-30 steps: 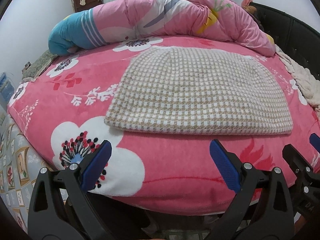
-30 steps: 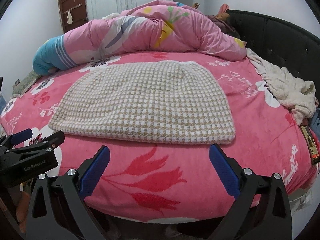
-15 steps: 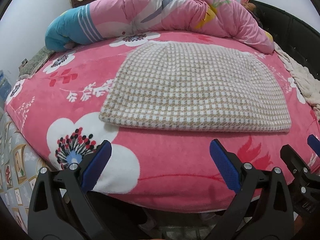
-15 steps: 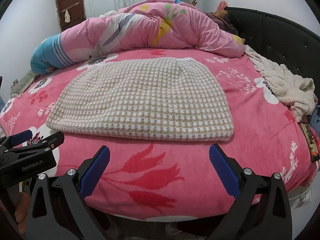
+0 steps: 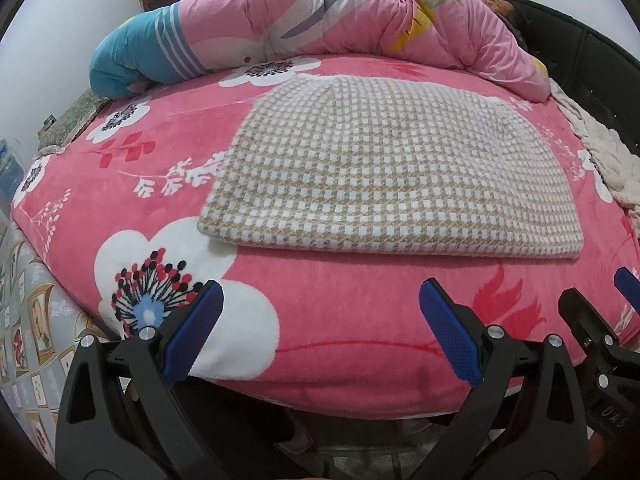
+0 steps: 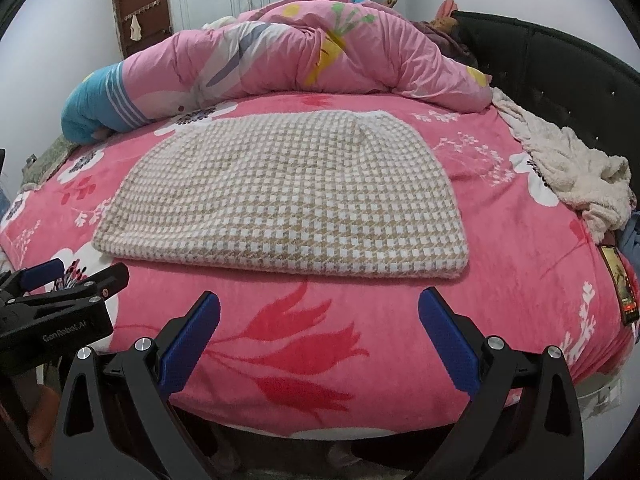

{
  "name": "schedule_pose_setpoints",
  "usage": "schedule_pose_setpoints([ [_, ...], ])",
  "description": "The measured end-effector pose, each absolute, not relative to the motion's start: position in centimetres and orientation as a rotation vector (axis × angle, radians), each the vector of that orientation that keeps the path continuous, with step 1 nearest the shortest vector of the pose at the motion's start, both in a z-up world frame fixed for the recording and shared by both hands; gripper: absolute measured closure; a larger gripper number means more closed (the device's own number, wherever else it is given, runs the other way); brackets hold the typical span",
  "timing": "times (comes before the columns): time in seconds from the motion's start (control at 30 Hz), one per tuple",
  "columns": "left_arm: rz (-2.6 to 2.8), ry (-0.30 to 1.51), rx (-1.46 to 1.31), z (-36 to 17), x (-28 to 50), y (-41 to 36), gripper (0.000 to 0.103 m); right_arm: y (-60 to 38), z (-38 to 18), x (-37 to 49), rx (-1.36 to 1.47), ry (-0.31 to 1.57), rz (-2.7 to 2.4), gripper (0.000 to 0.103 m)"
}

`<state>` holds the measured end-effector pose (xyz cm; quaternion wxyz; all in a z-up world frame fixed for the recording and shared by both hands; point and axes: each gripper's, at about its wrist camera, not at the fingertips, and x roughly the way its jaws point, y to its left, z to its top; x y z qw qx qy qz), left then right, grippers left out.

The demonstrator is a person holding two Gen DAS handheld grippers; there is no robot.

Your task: Fold large clothes

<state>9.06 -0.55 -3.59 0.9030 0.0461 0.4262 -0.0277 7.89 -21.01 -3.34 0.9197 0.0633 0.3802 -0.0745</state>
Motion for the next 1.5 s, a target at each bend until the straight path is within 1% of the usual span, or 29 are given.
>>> schedule_pose_setpoints([
  [1.5,-0.039,0.875,0.090,-3.41,8.84,-0.47,0.008,-20.94,-3.15,7.53,0.122,0.776,-0.144,0.006],
])
